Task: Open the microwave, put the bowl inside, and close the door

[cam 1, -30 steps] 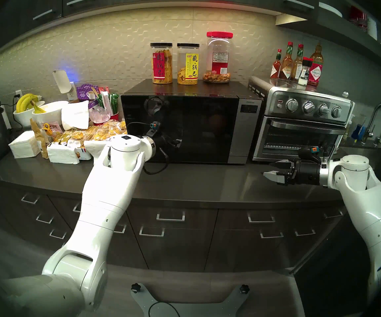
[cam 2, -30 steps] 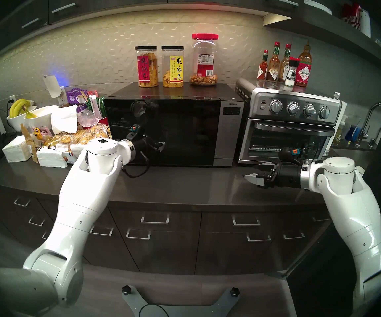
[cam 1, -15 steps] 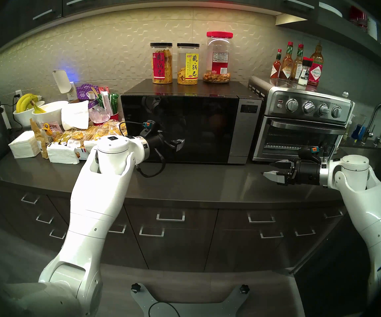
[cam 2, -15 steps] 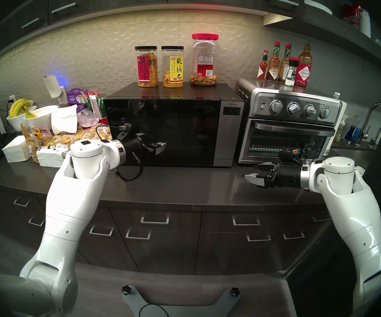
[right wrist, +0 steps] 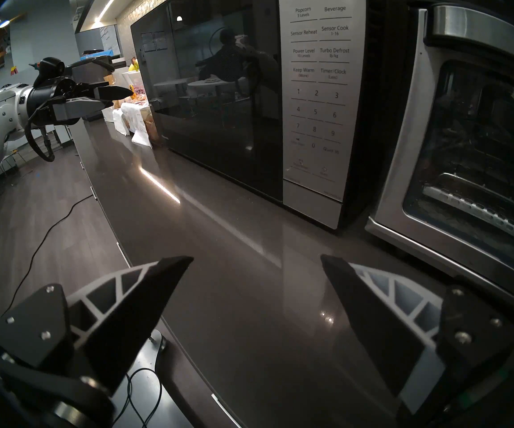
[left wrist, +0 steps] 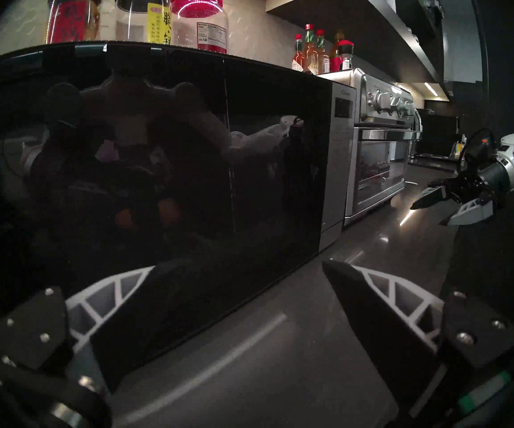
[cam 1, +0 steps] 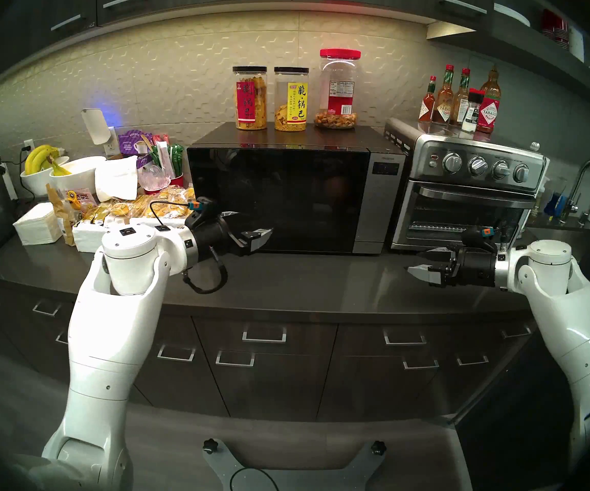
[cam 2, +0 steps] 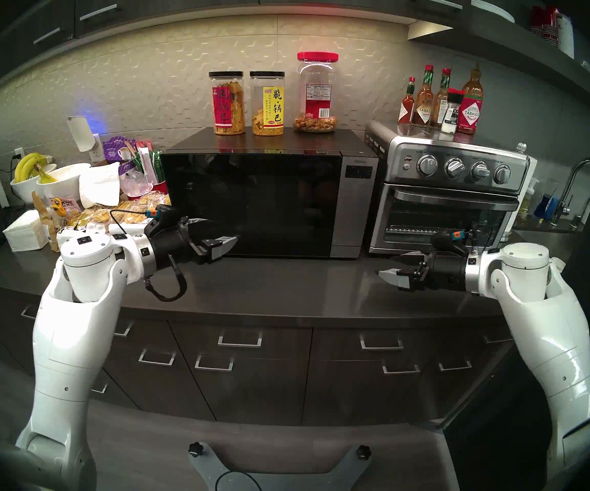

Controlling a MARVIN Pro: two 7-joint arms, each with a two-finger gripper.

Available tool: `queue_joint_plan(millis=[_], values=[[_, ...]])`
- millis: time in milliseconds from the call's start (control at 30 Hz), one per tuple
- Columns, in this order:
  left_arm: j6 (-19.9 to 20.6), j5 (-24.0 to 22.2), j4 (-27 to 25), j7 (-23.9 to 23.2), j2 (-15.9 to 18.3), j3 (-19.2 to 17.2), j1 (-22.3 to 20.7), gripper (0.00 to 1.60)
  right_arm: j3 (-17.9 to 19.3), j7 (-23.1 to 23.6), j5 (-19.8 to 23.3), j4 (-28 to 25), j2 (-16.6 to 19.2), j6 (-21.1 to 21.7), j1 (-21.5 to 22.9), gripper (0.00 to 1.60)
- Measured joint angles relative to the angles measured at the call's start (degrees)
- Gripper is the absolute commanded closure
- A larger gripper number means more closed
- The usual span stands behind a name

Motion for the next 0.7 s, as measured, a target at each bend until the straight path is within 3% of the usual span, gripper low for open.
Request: queue_joint_plan(millis=[367,400,700], values=[[-0.19,-0.96,-4.44,-7.28,4.05,-10.10,8.13,0.00,0.00,0.00,-0.01,0.00,0.01,0.00,0.00,0.00],[-0.36,-0.88,-4.88,-8.48,4.23,-12.26,9.83,0.00,0.01,0.00,-0.01,0.00,0.01,0.00,0.00,0.00],[-2.98,0.38,-8.22,-14.78,2.17,-20.60,16.55,0.00,0.01,0.00,-0.01,-0.01,0.01,-0.01,0.00,0.00]])
